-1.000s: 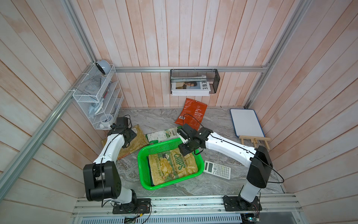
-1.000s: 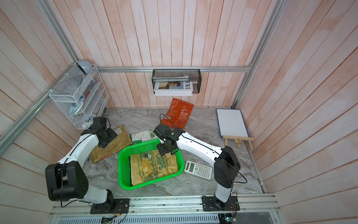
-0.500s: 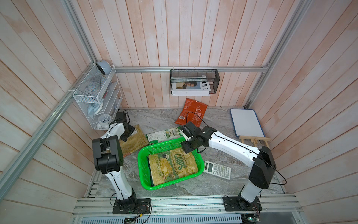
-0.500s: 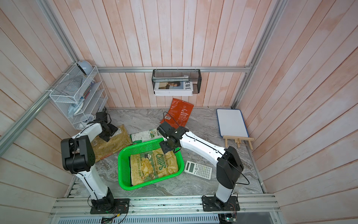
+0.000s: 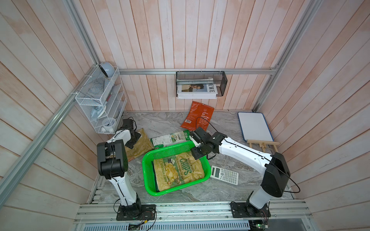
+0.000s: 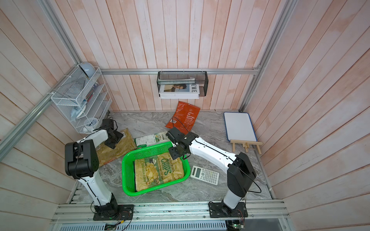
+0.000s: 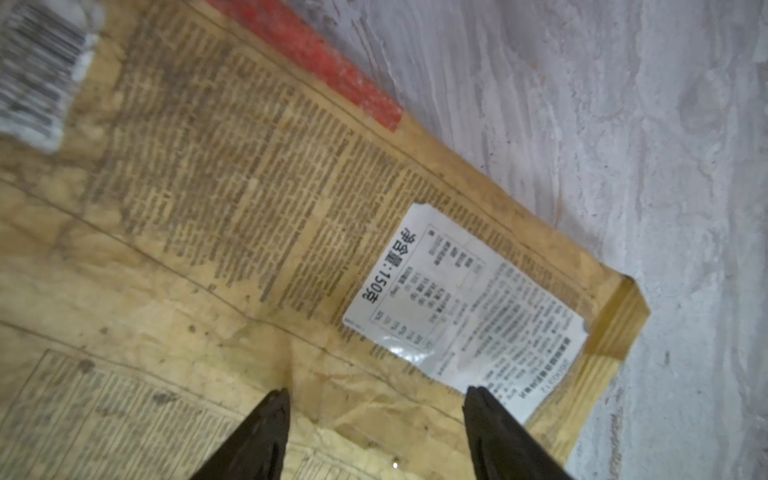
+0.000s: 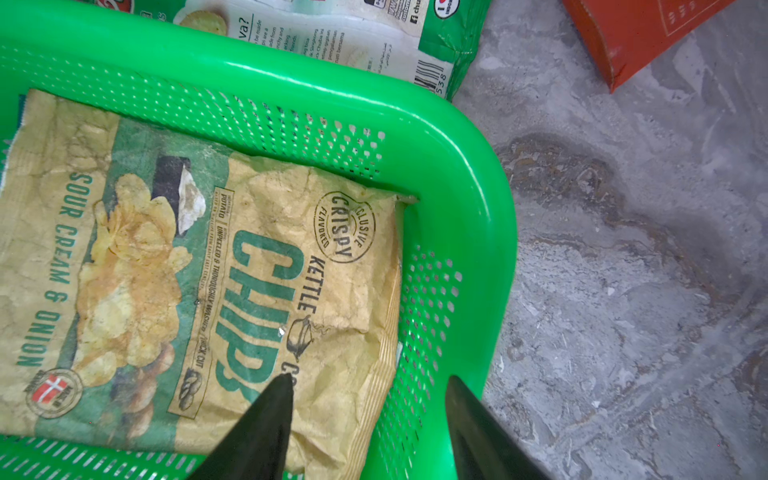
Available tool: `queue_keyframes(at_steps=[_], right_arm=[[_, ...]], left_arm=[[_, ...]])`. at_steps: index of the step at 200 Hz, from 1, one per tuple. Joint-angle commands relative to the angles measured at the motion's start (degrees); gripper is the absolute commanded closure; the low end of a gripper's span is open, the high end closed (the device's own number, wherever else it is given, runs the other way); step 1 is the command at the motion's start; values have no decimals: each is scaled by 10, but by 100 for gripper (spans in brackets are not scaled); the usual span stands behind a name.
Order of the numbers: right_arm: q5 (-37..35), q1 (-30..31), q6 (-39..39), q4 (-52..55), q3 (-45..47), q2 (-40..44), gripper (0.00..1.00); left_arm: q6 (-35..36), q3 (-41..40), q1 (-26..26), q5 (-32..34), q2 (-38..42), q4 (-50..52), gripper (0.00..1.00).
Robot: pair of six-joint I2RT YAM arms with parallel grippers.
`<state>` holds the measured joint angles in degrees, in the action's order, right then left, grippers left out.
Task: Put the potato chips into the basket
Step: Pick up the potato chip from the center of the board.
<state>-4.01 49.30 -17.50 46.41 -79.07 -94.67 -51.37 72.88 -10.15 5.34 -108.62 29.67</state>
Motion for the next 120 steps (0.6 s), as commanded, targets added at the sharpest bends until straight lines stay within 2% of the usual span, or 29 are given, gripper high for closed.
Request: queue_keyframes(at_steps=[1,40,65,92,120], right_arm=[[-15,-5,-8,-28,27,29,38],[-25,-5,-20,-71,50,44,38],[-38,-5,-16,-80,51,48,37],[-29,-6,-19,-82,51,44,37],[4,-5,-19,-85,43,37,37]], left_arm=[[-20,-12,13,46,41,5,28],[-13,-12,33,60,72,12,28],[19,-32,49,78,102,12,29],[88,-65,57,72,134,6,30],[174,-63,57,88,135,41,30]])
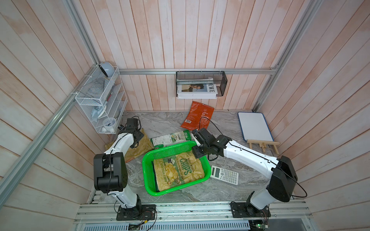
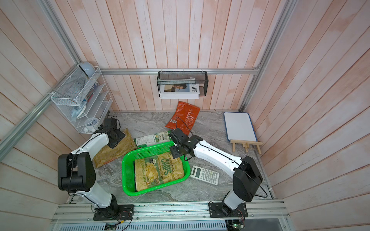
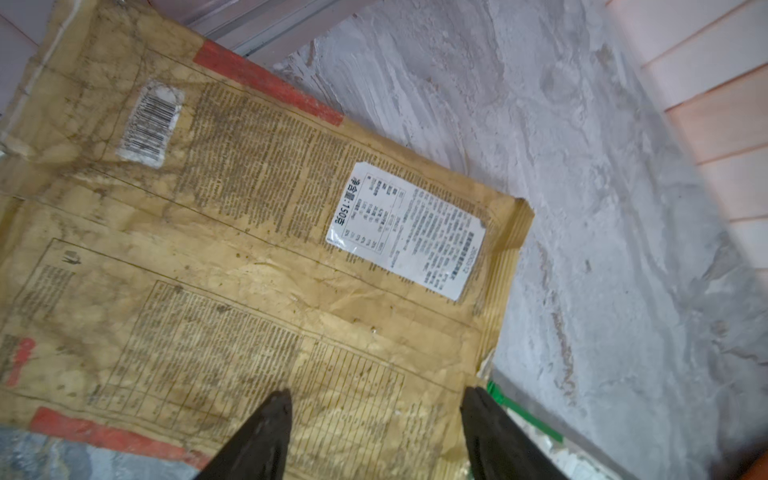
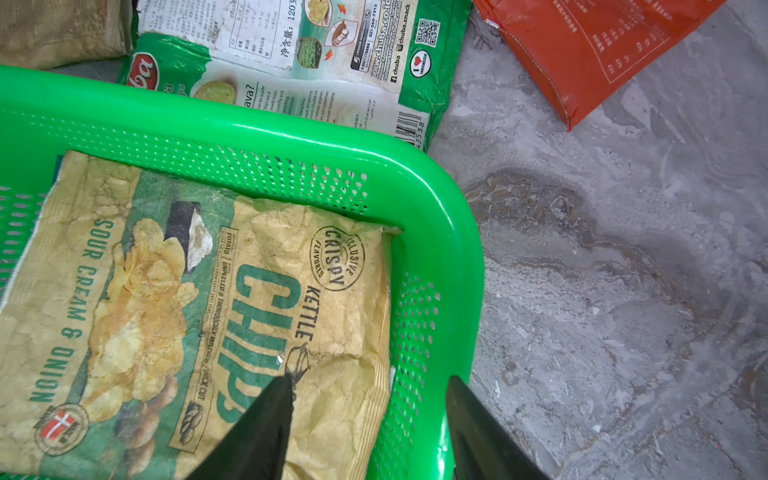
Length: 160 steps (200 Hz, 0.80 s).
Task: Put the potato chips into the basket
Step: Pick up the potato chip from the center of the board.
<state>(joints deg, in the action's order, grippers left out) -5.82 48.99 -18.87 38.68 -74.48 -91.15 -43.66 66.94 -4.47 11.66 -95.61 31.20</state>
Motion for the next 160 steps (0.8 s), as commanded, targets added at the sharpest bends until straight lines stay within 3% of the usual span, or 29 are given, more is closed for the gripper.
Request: queue_keyframes(at_steps=[1,15,46,103,160], right_arm=[[23,-2,-5,-8,-4,1,37],[37,-2,-12,-12,-6,-2,37],[57,-2,-34,-21,-5,-3,37],[55,-2,-39,-18,5,8,37],[53,-3,-76,-25,8,24,37]], left_arm=[[99,-3,0,26,5,27,30],[131,13,0,23,-15,43,29],[165,83,1,-54,-101,112,31],[133,77,11,-135,-162,118,31],[72,34,50,-219,-159,53,31]])
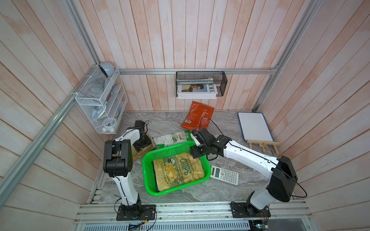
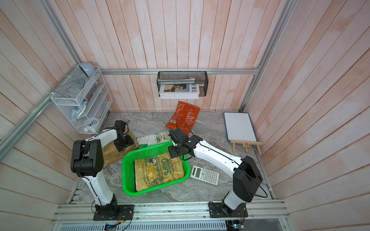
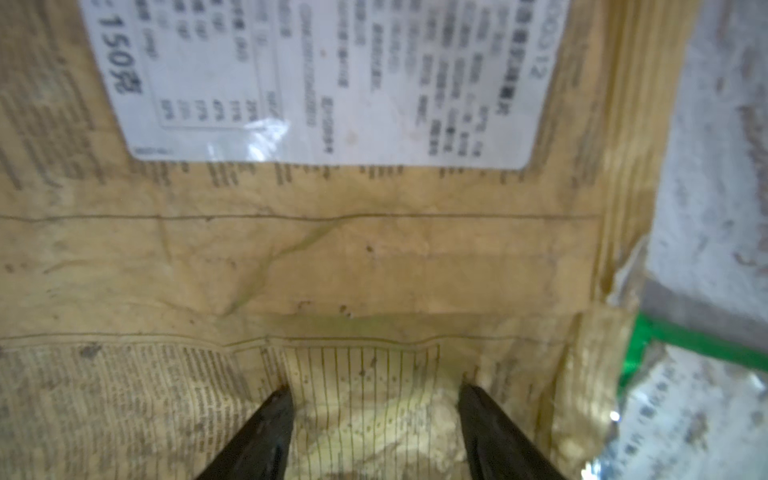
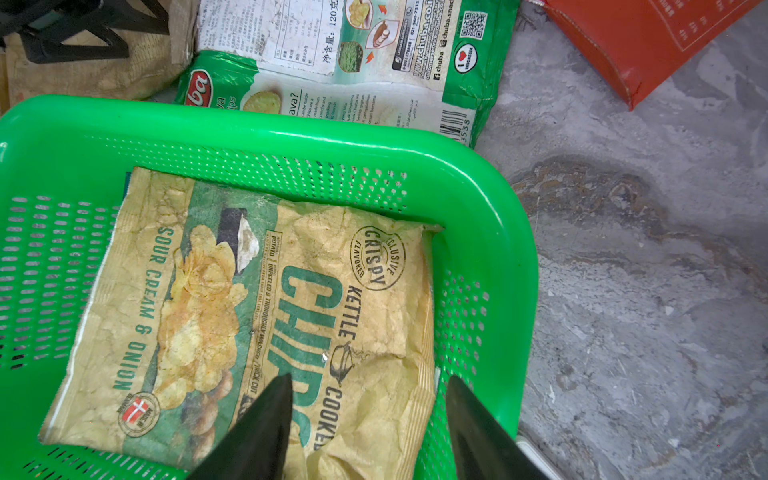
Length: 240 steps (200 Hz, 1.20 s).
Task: Put the potato chips into the basket
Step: Pick up the potato chip from the center of the board.
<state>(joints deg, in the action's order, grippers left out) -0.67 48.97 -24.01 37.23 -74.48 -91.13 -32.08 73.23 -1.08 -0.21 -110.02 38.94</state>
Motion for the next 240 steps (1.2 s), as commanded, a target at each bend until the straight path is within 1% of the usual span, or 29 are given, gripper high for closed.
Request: queue_keyframes(at_steps=[1,16,35,53,76,92,105,136,157,184,197,221,240], right_arm=[[2,-3,-25,-12,9,24,37],[1,-3,-27,-39,29,31,37],[5,-2,-23,-46,28,33,37],[4,-2,-11,-26,9,30,37],[-9,-2,-5,-21,11,34,36],[-11,-2,-9,-45,34,40,34],[-3,-3,-14,-59,45,42,34],[10,-2,-10,-43,30,31,34],[4,-2,-8,-34,25,29,33],[3,-2,-14,-40,31,34,33],[4,-2,-19,-39,30,37,33],[5,-2,-26,-39,33,36,33],[7,-2,-31,-37,33,33,33]], left_arm=[[-45,-29,16,-102,-15,-25,31],[-56,-23,20,-119,-3,-26,31],[-62,-10,21,-112,28,-24,31],[-52,10,20,-61,59,-8,31],[-9,48,11,26,78,47,31],[22,58,-6,50,84,71,30],[41,52,-25,48,87,73,29],[88,52,-60,43,69,72,29],[136,73,-61,21,41,80,28],[174,81,-62,35,11,76,27],[180,87,-62,37,-3,79,27],[168,95,-63,37,-32,78,27],[160,111,-63,39,-65,98,27]])
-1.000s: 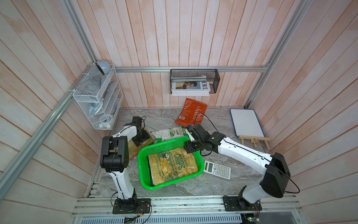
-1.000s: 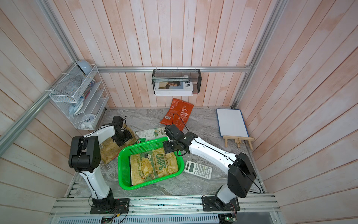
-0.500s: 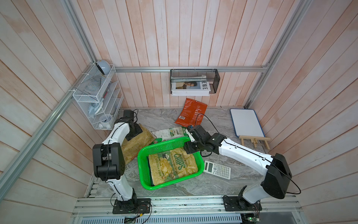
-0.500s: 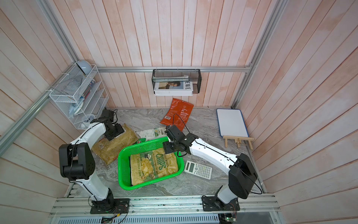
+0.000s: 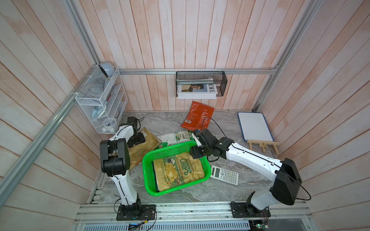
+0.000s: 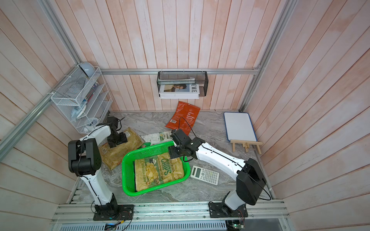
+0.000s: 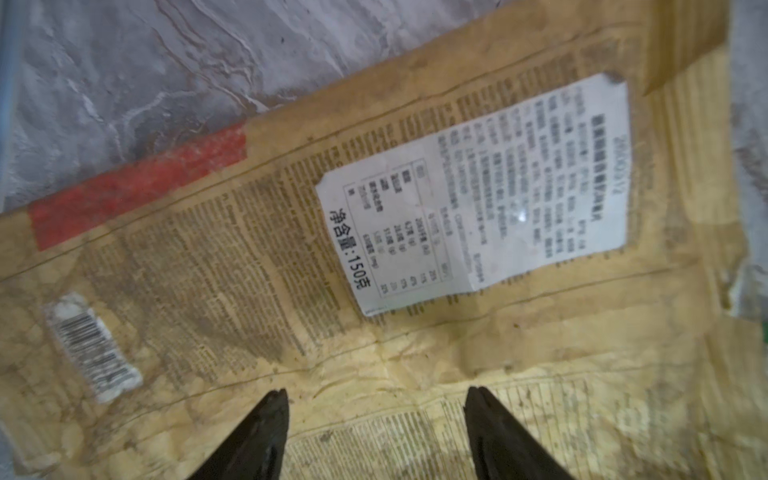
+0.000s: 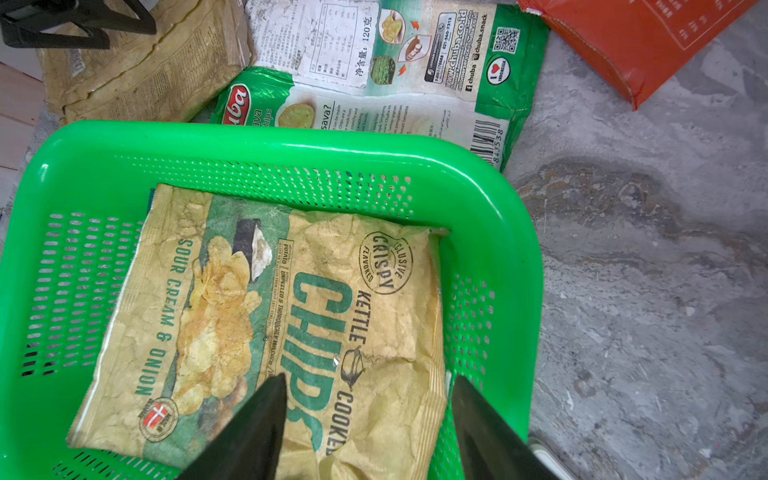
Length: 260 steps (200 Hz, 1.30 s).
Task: Put the potato chips into the basket
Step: Pick up the potato chip from the center of the board.
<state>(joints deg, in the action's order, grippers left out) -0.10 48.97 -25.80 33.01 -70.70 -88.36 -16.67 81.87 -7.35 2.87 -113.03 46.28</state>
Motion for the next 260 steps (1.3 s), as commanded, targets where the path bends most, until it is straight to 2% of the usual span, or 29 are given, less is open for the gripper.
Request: queue_keyframes(at_steps=[1,25,46,93,114,126,148,210,260], right_arm=[[1,-2,-13,4,-4,4,33],[6,-2,-15,3,-7,-6,33],[15,-2,-18,19,-27,-20,33],[26,-2,-24,24,-38,-31,33],[29,-2,-27,21,-36,-30,34],[30,-3,-27,24,-38,-28,34],[28,-2,-25,25,-37,-24,34],[22,-2,-29,21,-38,-18,35],[-22,-3,-12,1,-20,19,35]], left_arm=[[5,26,0,9,-36,25,27],[1,34,-2,19,-66,39,28],[-3,21,-4,23,-67,27,34],[-2,4,-13,35,-47,12,68],[-1,10,-17,43,-43,19,71],[-2,12,-18,43,-36,20,77],[-7,17,-19,40,-13,20,100],[-28,29,-17,27,86,23,100],[-24,26,6,5,168,29,100]])
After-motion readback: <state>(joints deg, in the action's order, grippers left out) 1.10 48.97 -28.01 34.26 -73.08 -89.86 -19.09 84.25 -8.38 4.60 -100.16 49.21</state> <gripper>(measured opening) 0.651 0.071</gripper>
